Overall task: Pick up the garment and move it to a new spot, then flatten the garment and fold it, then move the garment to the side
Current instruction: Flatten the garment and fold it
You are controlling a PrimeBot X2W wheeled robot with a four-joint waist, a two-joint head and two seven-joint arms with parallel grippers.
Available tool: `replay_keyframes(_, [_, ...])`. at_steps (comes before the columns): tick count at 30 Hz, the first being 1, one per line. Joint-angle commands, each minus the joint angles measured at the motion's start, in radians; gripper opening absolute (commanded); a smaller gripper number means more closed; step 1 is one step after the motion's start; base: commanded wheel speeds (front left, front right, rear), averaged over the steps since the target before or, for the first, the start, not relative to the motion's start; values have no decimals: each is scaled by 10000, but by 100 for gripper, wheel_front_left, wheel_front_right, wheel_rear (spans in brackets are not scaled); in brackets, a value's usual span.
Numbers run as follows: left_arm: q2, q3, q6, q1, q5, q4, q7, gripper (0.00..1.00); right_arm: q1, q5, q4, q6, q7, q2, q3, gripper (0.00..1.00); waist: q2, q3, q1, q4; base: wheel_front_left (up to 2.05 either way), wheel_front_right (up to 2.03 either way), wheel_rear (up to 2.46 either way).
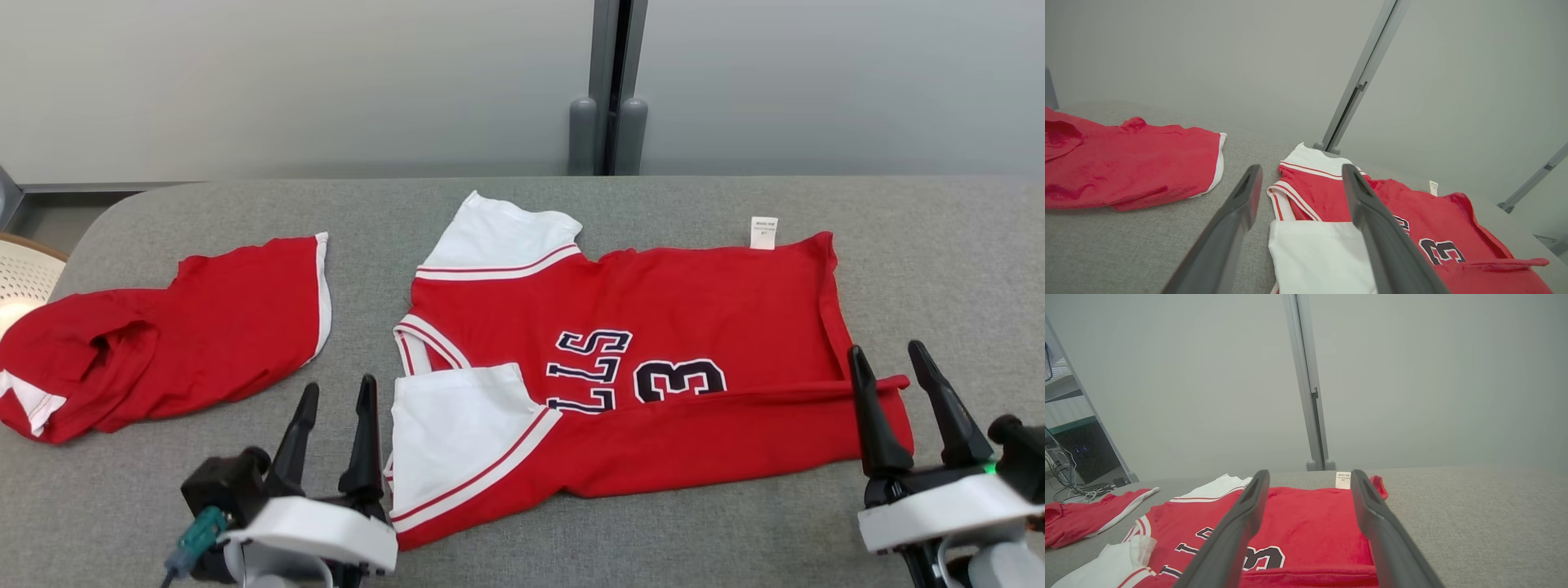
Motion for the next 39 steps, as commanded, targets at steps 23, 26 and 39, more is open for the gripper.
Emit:
replay_keyframes(23, [-347,-930,247,-396,200,4452,340,100,904,-761,-556,-3,-13,843,-732,100,0,-144,0,-526,0,0,0])
replay_keyframes(26, [-357,-1180,315,-600,71,4990,610,100,866,-776,-516,-3,-13,813,-711,100,0,-94,0,-615,0,0,0])
replay_keyframes(39, [-218,-1211,352,-1353,117,4898,32,0,606,-1077,1043,-3,30,990,-1206,100,0,-17,0,-511,0,0,0])
